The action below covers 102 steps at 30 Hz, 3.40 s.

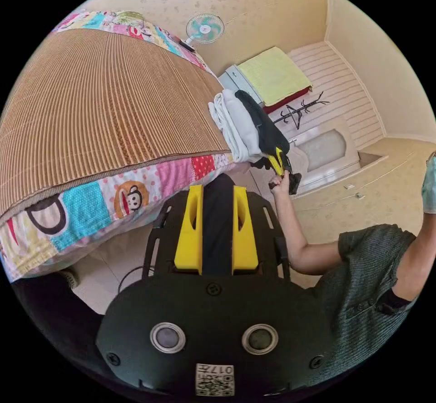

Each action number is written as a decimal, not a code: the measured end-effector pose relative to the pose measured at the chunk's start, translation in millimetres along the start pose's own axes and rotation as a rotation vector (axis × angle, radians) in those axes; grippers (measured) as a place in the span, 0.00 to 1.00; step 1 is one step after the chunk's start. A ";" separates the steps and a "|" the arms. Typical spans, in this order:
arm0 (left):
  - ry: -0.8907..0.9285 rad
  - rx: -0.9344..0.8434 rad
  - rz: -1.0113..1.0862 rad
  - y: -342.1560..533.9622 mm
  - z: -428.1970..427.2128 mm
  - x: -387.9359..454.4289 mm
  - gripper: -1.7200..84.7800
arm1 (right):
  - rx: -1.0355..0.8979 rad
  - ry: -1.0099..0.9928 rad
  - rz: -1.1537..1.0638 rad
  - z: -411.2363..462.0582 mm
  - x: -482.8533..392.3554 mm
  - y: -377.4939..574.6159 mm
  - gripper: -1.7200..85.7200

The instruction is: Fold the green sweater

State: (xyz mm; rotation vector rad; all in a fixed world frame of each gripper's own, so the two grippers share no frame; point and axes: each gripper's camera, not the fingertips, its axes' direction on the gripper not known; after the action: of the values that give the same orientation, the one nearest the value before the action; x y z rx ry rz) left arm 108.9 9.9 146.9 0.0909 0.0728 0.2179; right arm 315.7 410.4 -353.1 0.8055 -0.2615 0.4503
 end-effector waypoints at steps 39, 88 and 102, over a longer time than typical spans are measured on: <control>0.221 0.375 -0.003 83.3 -189.4 -28.1 0.10 | -0.689 -0.379 -0.178 201.8 -137.3 190.3 0.02; -0.014 0.555 -0.477 161.1 -317.7 -80.6 0.24 | -1.615 -0.758 -0.597 345.8 -242.0 491.6 0.03; 0.308 0.669 0.061 123.7 -383.8 -77.5 0.09 | -1.331 -0.990 -0.313 302.7 -200.7 405.2 0.03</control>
State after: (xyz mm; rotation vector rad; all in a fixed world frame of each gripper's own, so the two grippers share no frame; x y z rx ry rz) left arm -24.3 144.7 -217.4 0.7267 0.4495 0.2606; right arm -71.8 373.7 27.1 -0.3285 -1.1749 -0.4796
